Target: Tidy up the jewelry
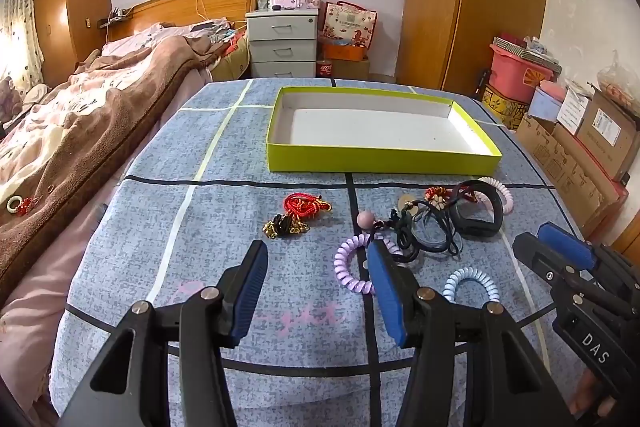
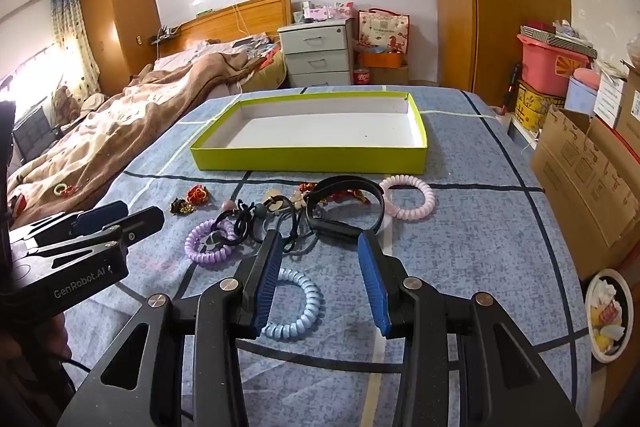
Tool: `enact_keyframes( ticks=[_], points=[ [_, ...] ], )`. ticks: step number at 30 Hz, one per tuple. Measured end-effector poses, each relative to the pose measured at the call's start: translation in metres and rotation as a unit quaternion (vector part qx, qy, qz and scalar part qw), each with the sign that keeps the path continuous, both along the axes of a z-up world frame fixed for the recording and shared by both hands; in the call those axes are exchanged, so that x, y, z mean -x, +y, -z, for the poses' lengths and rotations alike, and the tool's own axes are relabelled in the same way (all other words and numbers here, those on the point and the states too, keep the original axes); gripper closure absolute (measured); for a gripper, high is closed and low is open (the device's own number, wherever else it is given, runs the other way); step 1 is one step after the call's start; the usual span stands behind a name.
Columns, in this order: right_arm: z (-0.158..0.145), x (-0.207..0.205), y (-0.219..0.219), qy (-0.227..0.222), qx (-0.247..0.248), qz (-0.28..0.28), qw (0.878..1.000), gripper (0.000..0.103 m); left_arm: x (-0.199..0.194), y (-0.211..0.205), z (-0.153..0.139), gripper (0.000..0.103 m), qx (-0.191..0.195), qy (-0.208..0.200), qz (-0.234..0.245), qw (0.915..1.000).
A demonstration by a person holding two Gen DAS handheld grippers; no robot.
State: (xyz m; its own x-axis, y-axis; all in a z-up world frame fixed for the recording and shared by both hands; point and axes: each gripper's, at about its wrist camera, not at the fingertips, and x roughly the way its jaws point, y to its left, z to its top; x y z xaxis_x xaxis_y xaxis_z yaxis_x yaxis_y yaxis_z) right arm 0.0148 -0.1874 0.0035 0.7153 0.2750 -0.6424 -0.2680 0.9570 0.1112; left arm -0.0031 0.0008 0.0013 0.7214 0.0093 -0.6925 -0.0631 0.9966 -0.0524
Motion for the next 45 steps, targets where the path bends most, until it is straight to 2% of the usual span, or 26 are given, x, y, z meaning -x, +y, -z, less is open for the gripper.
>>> enact_keyframes(
  ticks=[45],
  points=[
    [-0.0040,0.0040,-0.0004,0.000,-0.001,0.002,1.000,0.063,0.0028,-0.0015,0.0001,0.049,-0.004,0.007,-0.001,1.0000]
  ],
)
